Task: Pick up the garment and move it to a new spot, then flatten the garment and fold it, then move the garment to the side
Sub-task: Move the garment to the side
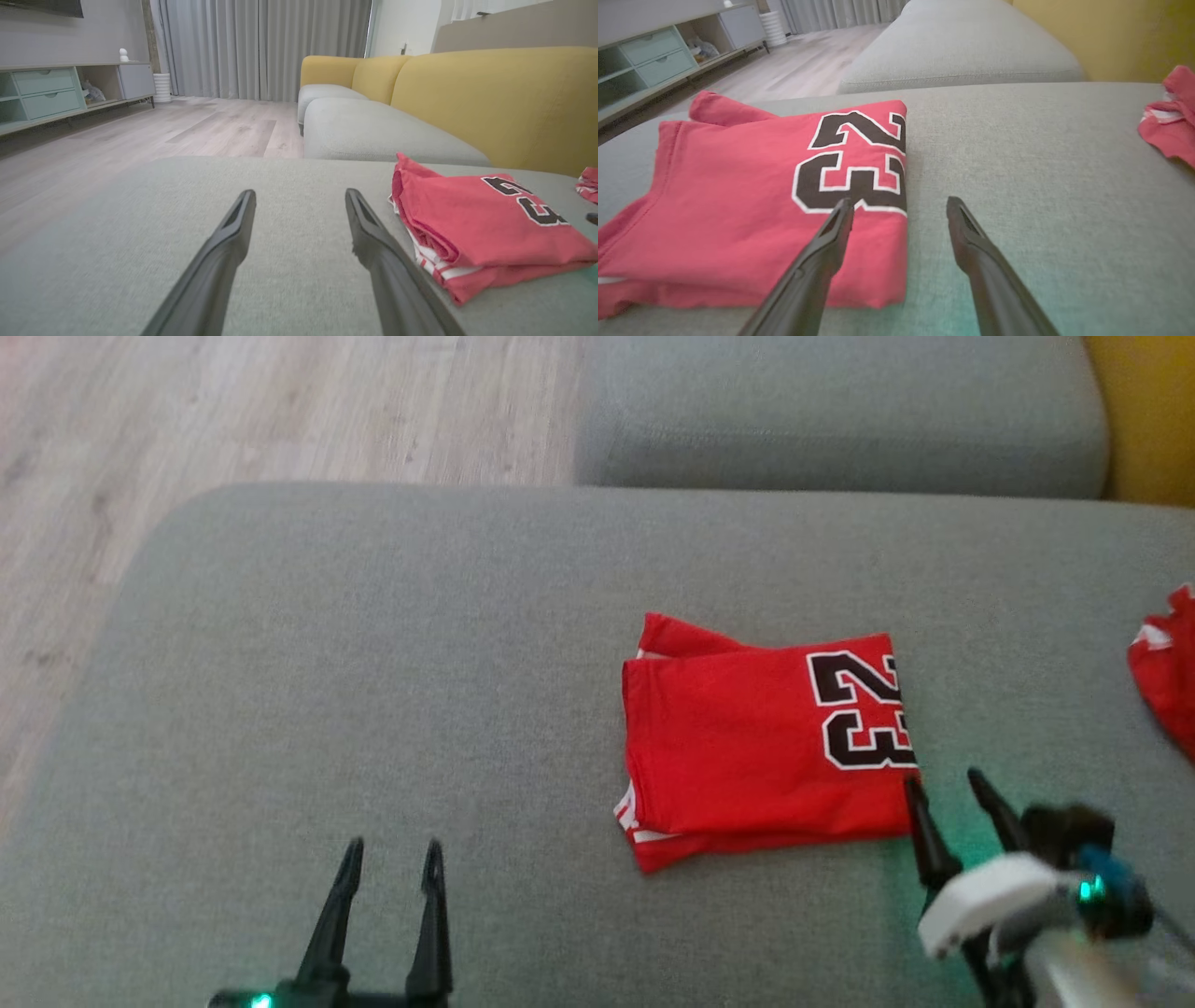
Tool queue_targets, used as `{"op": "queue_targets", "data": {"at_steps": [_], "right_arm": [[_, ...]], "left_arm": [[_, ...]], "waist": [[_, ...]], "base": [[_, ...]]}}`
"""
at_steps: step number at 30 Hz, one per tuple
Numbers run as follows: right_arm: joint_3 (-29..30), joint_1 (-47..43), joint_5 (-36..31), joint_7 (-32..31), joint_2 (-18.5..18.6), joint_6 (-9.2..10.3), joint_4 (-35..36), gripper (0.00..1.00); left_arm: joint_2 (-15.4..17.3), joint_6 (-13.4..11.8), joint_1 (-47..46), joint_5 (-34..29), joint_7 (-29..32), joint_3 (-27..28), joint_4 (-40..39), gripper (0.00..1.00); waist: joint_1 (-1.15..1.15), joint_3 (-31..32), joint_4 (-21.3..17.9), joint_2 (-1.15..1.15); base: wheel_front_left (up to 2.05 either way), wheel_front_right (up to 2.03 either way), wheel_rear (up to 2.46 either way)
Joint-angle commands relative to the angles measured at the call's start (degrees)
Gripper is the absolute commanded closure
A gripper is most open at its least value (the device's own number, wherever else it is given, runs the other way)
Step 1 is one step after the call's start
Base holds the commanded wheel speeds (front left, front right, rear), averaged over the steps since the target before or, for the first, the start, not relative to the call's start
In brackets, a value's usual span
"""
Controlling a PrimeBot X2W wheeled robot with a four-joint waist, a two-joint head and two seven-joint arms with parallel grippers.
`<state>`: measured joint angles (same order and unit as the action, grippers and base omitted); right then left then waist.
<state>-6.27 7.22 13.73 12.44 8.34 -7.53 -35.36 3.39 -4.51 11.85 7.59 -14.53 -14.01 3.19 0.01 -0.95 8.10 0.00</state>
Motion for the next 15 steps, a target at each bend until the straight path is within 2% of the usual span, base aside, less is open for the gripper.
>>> {"op": "queue_targets", "data": {"at_steps": [1, 9, 10, 11, 12, 15], "right_arm": [[-1.6, 5.4, 1.1, -1.6, 1.9, 0.04, -1.1, 0.0], [-4.5, 14.1, 8.5, -7.5, 4.0, 0.04, -10.8, 0.0], [-5.3, 14.7, 10.1, -8.4, 4.1, 0.04, -11.9, 0.4], [-6.1, 15.0, 11.7, -9.2, 4.2, 0.04, -12.7, 0.76], [-7.1, 15.2, 13.2, -9.9, 4.5, 0.04, -13.1, 1.0], [-9.0, 15.6, 16.9, -9.4, 6.2, 0.04, -13.2, 1.0]], "left_arm": [[-0.5, 0.0, -3.6, -0.2, -0.5, 0.9, -2.7, 0.0], [-0.5, -1.2, -5.8, -0.2, -0.5, -0.9, -4.2, 0.0], [-0.5, -1.3, -6.1, -0.6, -0.5, -1.3, -4.2, 0.0], [-0.5, -1.7, -6.4, -1.2, -0.5, -1.6, -4.4, 0.0], [-0.5, -2.1, -6.5, -1.2, -0.5, -1.8, -4.4, 0.0], [-0.5, -2.9, -6.8, -0.8, -0.5, -2.2, -4.6, 0.0]], "waist": [[-0.01, -1.8, 0.9, 0.0], [-0.01, -4.9, 2.8, 0.0], [-0.01, -5.1, 3.0, 0.0], [-0.01, -5.3, 3.2, 0.0], [-0.01, -5.5, 3.4, 0.0], [-0.01, -6.0, 3.1, 0.0]], "base": [[0.0, 0.0, 0.0], [0.0, 0.0, 0.0], [0.0, 0.0, 0.0], [0.0, 0.0, 0.0], [0.0, 0.0, 0.0], [0.0, 0.0, 0.0]]}}
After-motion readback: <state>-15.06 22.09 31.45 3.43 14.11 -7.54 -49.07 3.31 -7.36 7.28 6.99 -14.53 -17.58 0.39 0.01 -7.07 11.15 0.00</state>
